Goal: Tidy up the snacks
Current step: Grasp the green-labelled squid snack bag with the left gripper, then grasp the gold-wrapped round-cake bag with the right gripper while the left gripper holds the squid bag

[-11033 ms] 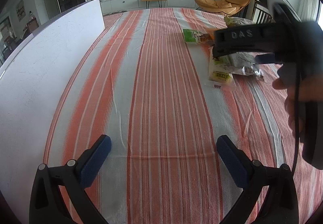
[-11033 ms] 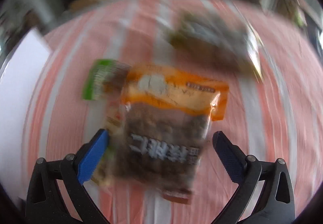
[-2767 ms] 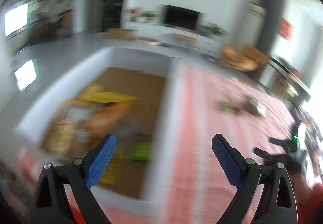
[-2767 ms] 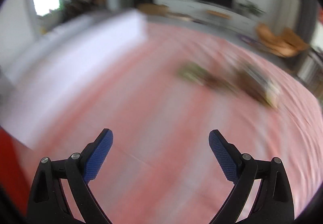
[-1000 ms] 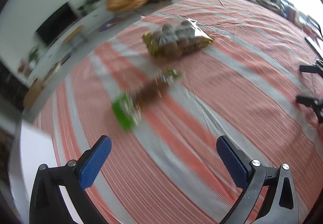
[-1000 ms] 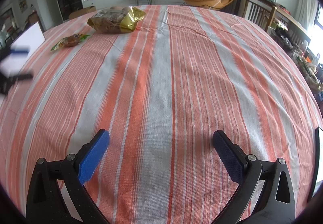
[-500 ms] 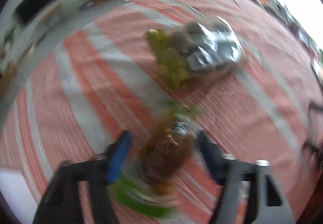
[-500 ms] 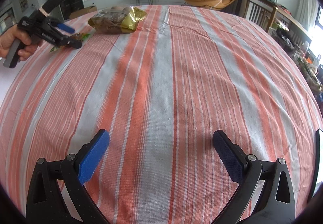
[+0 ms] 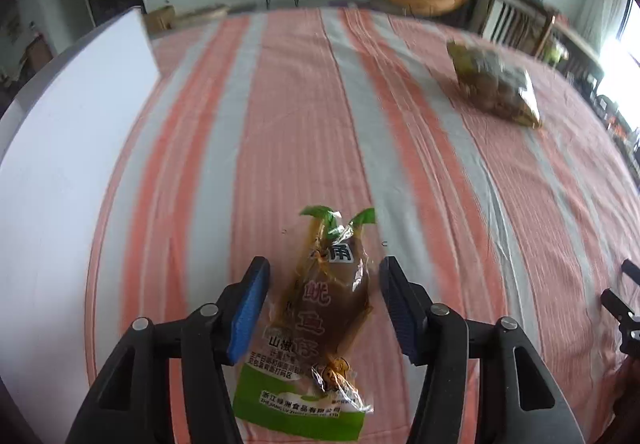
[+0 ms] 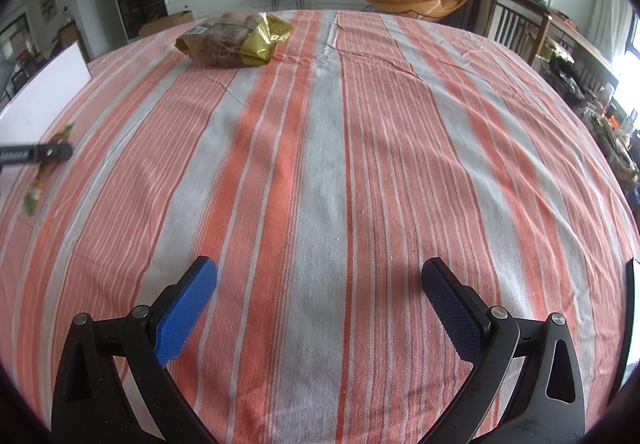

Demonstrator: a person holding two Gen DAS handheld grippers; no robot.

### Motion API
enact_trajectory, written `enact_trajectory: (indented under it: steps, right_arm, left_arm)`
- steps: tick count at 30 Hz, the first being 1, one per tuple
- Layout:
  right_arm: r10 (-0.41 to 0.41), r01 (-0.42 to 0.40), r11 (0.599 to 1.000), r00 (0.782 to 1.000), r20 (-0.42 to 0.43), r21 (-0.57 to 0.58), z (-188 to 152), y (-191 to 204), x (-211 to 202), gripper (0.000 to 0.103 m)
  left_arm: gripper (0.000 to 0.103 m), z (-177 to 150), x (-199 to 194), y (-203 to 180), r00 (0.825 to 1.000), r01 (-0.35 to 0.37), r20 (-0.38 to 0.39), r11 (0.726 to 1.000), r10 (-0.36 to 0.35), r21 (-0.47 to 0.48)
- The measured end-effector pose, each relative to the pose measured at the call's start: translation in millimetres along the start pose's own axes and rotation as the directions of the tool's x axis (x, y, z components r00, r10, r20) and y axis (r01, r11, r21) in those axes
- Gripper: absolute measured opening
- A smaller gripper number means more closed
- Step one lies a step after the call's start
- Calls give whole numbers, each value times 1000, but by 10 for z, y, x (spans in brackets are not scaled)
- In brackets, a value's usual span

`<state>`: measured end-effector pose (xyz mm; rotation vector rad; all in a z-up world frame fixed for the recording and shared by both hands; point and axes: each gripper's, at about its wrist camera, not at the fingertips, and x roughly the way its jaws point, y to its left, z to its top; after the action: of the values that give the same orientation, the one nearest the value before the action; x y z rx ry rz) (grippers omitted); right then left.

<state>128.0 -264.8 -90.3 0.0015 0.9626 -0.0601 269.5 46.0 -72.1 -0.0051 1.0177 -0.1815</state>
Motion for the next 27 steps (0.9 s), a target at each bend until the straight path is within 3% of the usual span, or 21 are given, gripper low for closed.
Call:
enact_trajectory:
  steps: [4, 9, 27]
  right_arm:
    - [0, 0, 1000, 1000, 0, 0, 0, 1, 0, 103]
    - [0, 0, 1000, 1000, 0, 0, -1, 2, 0, 103]
    - [0, 0, 1000, 1000, 0, 0, -2, 4, 0, 103]
  left_arm:
    - [86, -122, 4, 47, 996, -59, 70, 996, 55, 64]
    - [103, -136, 74, 197, 996, -60, 60, 998, 59, 13]
    - [103, -92, 154, 142, 996, -66, 61, 998, 65, 7]
